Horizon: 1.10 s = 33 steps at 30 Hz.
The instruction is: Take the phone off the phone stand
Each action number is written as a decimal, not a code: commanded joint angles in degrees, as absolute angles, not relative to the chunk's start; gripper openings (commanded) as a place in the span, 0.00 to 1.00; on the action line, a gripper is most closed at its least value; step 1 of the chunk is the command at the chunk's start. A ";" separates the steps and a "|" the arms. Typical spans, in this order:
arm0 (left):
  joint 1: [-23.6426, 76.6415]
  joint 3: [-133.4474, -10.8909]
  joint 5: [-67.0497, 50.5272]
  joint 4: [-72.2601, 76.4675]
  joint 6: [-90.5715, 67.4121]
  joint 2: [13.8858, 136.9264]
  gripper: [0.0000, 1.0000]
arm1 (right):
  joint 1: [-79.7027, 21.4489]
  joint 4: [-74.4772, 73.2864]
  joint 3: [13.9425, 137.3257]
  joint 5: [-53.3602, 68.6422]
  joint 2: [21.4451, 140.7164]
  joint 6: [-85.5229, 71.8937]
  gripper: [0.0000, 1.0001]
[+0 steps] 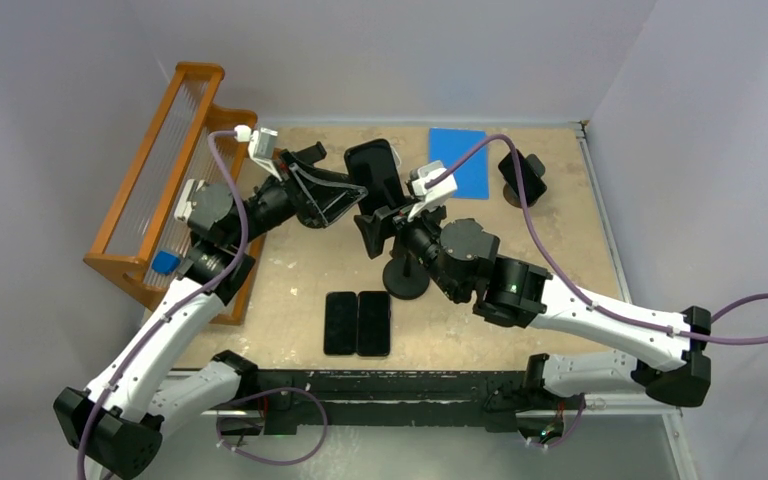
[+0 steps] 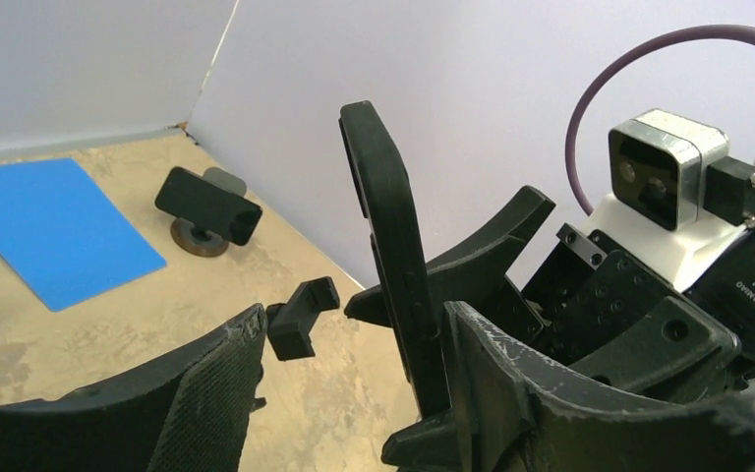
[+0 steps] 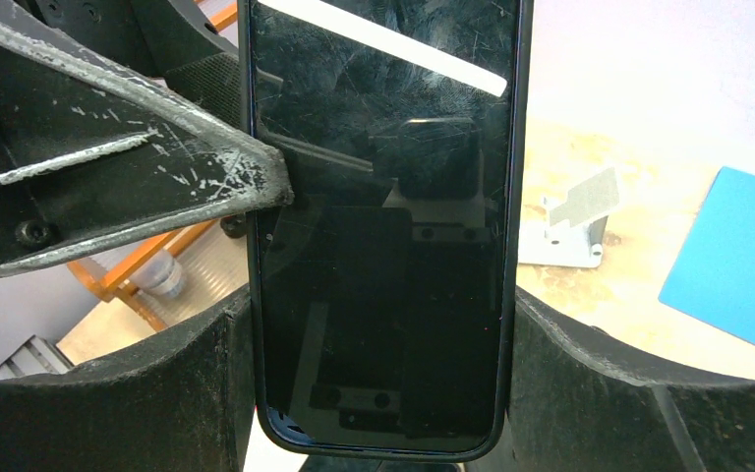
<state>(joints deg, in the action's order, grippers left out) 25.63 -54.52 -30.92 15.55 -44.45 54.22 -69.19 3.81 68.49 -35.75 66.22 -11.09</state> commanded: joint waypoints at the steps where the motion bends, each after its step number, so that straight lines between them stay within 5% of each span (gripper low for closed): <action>1: 25.84 -57.55 -32.70 18.19 -47.21 54.98 0.61 | -70.42 11.04 70.14 -39.53 65.67 -12.14 0.00; 23: 25.84 -56.73 -39.02 18.64 -50.17 57.35 0.26 | -72.32 9.32 70.82 -42.28 68.55 -13.13 0.00; 33: 25.84 -54.98 -39.07 19.50 -50.93 56.26 0.00 | -72.55 9.22 70.09 -40.96 68.11 -13.84 0.02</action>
